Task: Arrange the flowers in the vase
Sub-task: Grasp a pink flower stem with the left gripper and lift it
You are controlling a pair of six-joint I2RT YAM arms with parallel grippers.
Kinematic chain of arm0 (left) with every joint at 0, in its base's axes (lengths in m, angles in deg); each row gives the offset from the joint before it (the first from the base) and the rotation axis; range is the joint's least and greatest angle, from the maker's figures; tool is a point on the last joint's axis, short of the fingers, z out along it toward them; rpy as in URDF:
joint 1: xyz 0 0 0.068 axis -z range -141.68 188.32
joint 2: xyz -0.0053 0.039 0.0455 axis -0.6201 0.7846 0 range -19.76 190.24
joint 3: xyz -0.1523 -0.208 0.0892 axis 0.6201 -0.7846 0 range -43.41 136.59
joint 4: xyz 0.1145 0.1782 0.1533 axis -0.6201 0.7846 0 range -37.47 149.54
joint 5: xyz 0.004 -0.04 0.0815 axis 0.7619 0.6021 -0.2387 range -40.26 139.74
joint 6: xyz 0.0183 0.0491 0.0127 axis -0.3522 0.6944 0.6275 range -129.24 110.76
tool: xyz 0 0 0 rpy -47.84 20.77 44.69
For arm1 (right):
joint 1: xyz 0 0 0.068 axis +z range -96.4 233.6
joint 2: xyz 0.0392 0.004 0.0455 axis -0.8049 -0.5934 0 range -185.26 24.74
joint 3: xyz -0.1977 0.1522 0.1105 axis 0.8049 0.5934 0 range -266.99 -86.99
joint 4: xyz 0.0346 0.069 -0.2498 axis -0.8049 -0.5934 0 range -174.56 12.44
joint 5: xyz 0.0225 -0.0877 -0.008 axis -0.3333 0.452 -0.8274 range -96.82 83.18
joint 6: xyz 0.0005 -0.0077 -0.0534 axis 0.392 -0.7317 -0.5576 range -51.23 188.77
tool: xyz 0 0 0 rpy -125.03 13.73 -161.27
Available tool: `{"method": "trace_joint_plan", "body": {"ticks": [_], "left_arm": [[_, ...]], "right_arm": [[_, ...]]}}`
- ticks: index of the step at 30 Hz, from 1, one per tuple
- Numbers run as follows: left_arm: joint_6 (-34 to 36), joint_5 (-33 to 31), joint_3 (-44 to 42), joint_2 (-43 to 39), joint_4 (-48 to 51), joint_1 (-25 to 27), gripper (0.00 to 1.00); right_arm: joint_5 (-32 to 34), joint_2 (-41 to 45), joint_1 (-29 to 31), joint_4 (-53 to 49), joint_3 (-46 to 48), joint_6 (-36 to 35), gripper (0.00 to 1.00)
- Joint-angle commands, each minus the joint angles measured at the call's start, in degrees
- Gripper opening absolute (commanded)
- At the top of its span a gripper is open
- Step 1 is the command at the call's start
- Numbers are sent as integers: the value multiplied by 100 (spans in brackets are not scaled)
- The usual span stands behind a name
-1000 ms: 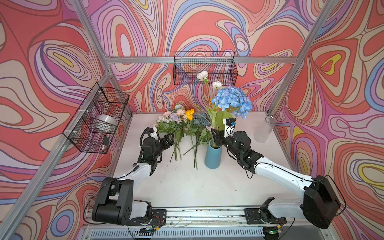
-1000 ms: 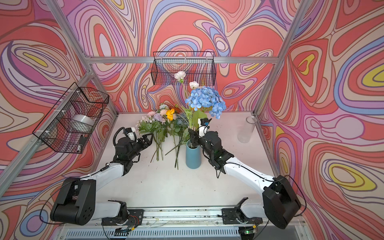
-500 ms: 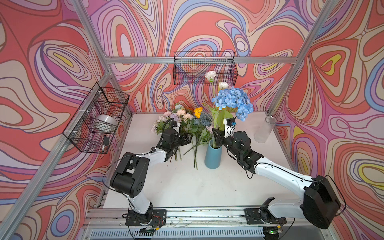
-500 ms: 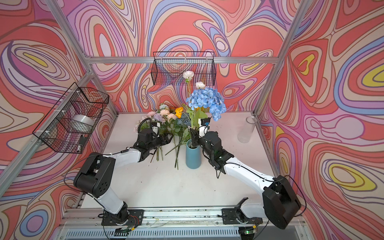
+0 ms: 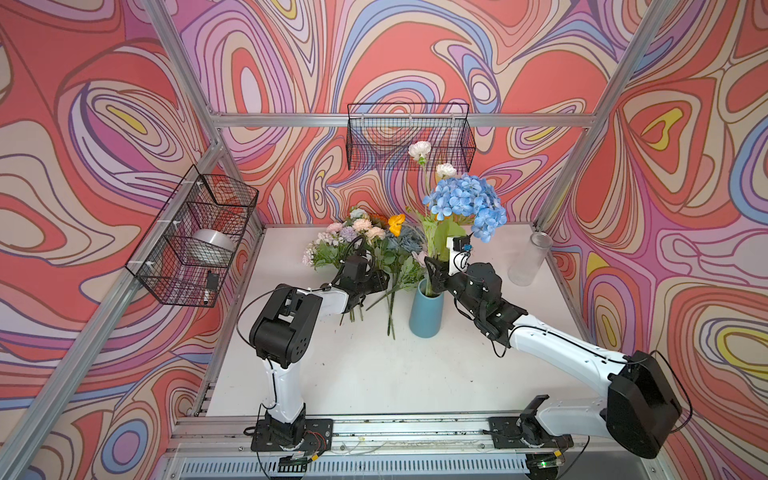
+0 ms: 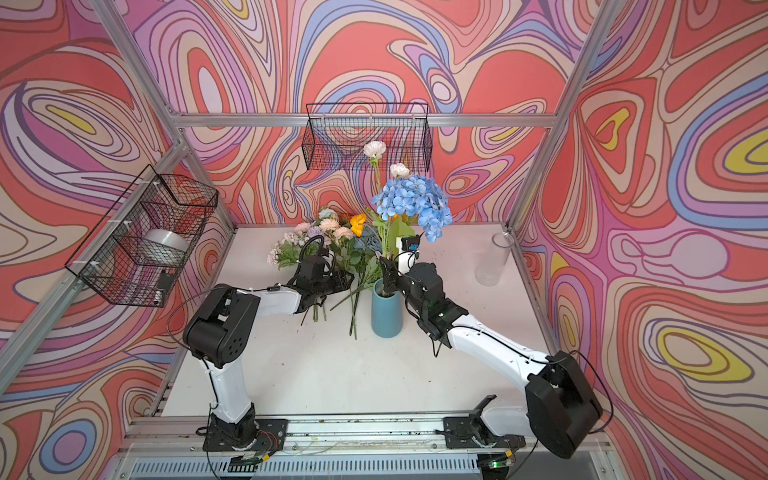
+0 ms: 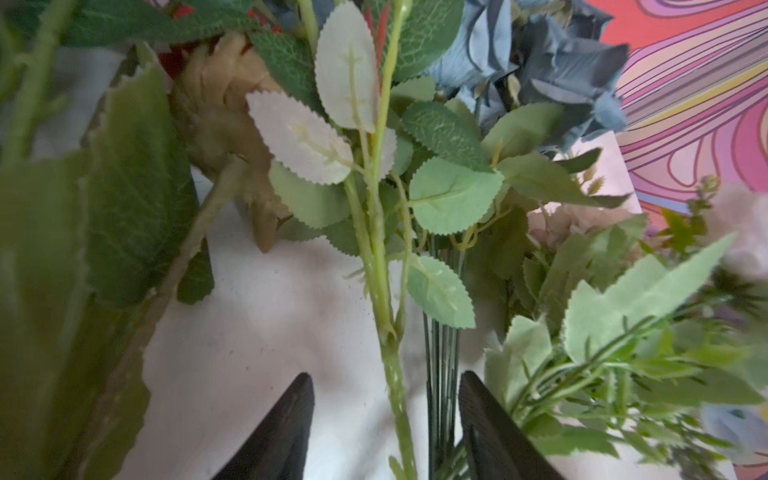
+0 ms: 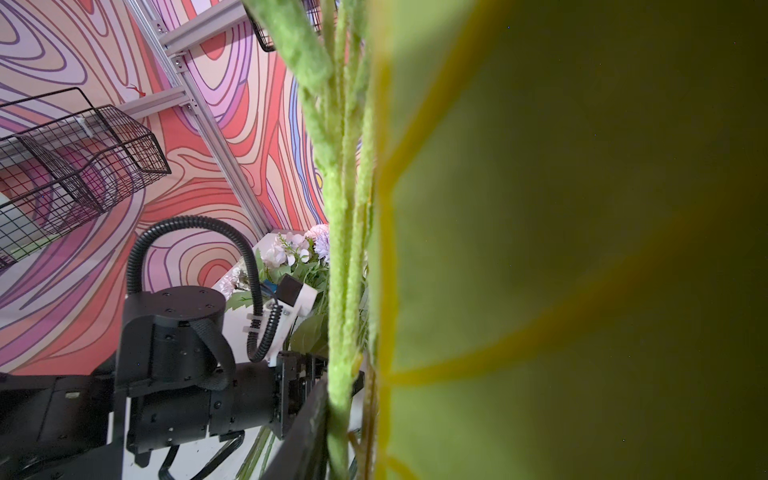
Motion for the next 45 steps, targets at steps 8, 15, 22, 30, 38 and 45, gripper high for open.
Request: {"method": "trace_joint_plan", "body": {"ticks": [8,15,22,30,38,45], "left_arm": [[115,1,469,466,187,20,29],[52,-234,118,63,70,20,0],[29,-604,-708,-1094,-150,18,0],[475,-1359,-1355,-2463,-82,-6,0],[1241,-1365,-1743,-4021,-547,0,0],[701,-809,-1519,-4625,-980,55,0]], "right_arm": [[-28,133,-24,-89,30,-22,32],[-22,160,-28,-135,44,13,32],[-42,165,-24,-141,44,22,32],[-37,214,-24,-211,115,48,32],[-28,233,-27,-197,132,66,32],[-37,222,-23,-110,166,170,32]]}}
